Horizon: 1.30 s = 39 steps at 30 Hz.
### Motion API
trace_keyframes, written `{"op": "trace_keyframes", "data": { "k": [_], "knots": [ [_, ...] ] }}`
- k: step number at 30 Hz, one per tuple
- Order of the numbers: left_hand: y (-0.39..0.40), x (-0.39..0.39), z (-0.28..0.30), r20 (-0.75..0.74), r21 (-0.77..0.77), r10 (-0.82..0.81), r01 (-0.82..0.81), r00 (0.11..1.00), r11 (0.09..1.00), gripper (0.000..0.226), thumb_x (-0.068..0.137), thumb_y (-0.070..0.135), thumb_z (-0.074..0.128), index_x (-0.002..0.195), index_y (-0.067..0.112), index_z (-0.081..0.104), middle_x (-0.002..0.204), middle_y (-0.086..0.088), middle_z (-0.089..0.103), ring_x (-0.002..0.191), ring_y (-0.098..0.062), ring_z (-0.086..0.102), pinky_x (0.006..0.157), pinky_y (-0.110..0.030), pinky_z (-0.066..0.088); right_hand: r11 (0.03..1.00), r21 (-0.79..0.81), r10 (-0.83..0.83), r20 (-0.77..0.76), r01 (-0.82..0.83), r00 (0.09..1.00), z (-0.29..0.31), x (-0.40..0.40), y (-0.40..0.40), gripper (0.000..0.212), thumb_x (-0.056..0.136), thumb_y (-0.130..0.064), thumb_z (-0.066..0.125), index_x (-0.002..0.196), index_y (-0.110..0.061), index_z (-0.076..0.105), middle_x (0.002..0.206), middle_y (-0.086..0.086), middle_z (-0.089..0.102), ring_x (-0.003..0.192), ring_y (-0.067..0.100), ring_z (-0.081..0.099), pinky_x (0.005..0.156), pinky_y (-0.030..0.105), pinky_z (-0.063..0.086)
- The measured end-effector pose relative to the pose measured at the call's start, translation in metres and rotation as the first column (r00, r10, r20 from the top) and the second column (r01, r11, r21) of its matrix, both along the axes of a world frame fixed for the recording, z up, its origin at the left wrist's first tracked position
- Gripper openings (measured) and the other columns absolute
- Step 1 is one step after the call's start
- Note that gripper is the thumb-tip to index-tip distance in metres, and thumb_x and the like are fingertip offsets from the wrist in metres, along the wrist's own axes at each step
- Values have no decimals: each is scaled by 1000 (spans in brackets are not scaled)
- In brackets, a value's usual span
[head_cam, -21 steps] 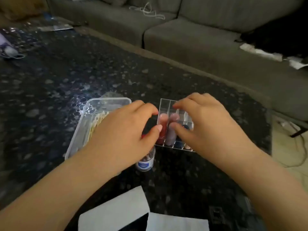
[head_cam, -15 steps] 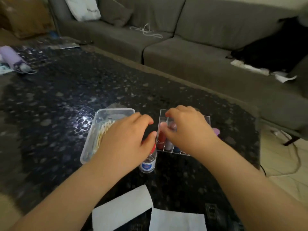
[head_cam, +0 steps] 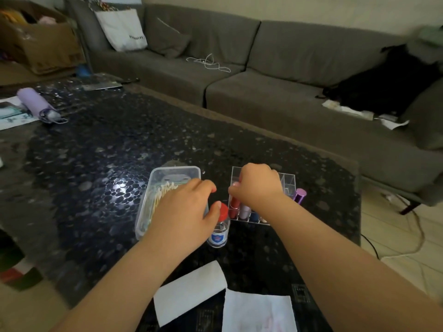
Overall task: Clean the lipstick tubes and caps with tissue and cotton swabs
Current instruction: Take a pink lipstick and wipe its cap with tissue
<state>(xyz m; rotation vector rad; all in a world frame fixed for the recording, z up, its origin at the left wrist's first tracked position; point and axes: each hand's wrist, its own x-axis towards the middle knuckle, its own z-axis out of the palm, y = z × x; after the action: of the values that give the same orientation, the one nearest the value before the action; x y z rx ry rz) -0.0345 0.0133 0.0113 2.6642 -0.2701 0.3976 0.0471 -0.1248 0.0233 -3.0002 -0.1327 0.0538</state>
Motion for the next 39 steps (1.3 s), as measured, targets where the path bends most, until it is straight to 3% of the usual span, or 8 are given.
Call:
{"op": "trace_keyframes", "data": {
  "k": [4, 9, 14, 19, 26, 31, 37, 39],
  "knots": [
    [1, -2, 1, 20, -23, 3, -3, 1000, 1000, 33, 93, 38, 48, 125, 26, 51, 121, 9, 56, 105, -10, 55, 86, -23, 44, 998, 62, -10, 83, 5, 996, 14, -4, -4, 25, 85, -34, 56, 67, -17, 54, 68, 2, 55, 82, 22, 56, 83, 37, 48],
    [-5, -12, 4, 69, -81, 8, -2, 998, 997, 34, 92, 36, 52, 125, 25, 53, 122, 11, 54, 106, -8, 53, 83, -18, 37, 961, 276, -43, 197, -13, 979, 44, -31, -26, 23, 87, -35, 57, 93, -17, 68, 86, -2, 67, 83, 15, 61, 80, 36, 54],
    [-25, -37, 6, 96, -202, -94, 112, 991, 973, 31, 87, 29, 63, 116, 19, 59, 109, 8, 58, 98, -9, 55, 82, -22, 43, 806, 591, -81, 83, 17, 993, 49, -92, -56, 8, 84, -36, 67, 83, -28, 66, 72, -9, 64, 60, 3, 59, 53, 16, 50],
    [-38, -67, -9, -44, -247, -198, 181, 979, 952, 39, 89, 39, 58, 126, 28, 51, 112, 20, 50, 102, 4, 46, 80, -7, 37, 659, 750, -8, -65, 54, 998, 15, -138, -72, 4, 83, -31, 67, 81, -33, 69, 72, -13, 68, 68, -4, 62, 57, 9, 47],
    [-38, -86, -35, -192, -424, -221, 122, 956, 898, 15, 83, 25, 69, 97, 28, 65, 91, 16, 63, 88, 5, 56, 79, -12, 45, 562, 813, -1, -184, 153, 983, -24, -158, -73, 4, 85, -30, 65, 82, -32, 67, 74, -16, 69, 71, 0, 66, 62, 14, 53],
    [-41, -83, -43, -225, -450, -175, 57, 959, 891, 16, 80, 23, 73, 92, 31, 65, 87, 18, 63, 88, 10, 54, 74, -1, 39, 525, 835, 3, -194, 164, 981, -34, -154, -75, 4, 85, -25, 66, 84, -24, 69, 70, -9, 70, 64, 4, 65, 59, 13, 51],
    [-32, -75, -43, -298, -433, -123, -19, 946, 901, 10, 85, 30, 66, 95, 33, 65, 88, 17, 65, 84, 3, 58, 77, -13, 45, 333, 904, -165, -223, 267, 961, -42, -134, -81, 10, 89, -15, 61, 86, -14, 70, 65, -4, 68, 56, 3, 61, 55, 13, 50],
    [-29, -73, -44, -304, -465, -85, -70, 949, 882, 9, 85, 30, 66, 93, 32, 65, 86, 18, 65, 83, 3, 59, 76, -15, 46, 330, 894, -211, -243, 303, 947, -48, -127, -80, 5, 87, -17, 64, 89, -15, 68, 70, -4, 69, 61, 3, 65, 56, 14, 51]
  ]
}}
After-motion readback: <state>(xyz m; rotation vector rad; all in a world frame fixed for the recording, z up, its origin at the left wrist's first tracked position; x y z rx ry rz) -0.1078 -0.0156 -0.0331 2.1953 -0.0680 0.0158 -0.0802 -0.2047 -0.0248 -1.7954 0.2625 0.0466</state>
